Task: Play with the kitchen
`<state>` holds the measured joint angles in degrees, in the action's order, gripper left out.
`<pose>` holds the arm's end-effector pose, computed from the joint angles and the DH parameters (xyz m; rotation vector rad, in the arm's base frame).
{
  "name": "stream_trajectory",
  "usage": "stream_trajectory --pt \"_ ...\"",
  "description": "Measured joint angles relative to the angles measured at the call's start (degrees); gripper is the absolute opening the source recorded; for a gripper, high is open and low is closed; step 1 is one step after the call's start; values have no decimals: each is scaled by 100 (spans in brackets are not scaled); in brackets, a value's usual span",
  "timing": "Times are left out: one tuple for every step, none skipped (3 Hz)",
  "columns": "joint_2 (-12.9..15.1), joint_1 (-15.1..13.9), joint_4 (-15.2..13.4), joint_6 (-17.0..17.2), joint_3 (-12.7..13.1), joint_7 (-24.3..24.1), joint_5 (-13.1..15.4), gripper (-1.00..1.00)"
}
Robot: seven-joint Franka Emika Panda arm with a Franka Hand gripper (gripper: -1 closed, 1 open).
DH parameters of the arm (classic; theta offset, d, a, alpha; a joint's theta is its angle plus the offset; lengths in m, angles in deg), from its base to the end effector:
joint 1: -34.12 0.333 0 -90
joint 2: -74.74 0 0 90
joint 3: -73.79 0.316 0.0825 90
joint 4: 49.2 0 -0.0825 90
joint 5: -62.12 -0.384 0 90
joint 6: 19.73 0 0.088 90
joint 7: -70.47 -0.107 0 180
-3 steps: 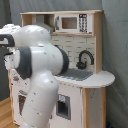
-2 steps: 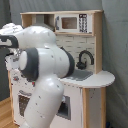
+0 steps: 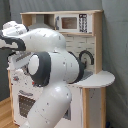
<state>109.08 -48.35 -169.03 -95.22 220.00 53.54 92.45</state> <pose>0.2707 0.2784 0.5863 2.5472 1.1942 -0.0652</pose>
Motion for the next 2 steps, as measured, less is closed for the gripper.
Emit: stream_trajectory --pt "67 -1 -18 -403 17 -86 415 -100" --pt "76 -71 -15 -747 -33 -268 834 -100"
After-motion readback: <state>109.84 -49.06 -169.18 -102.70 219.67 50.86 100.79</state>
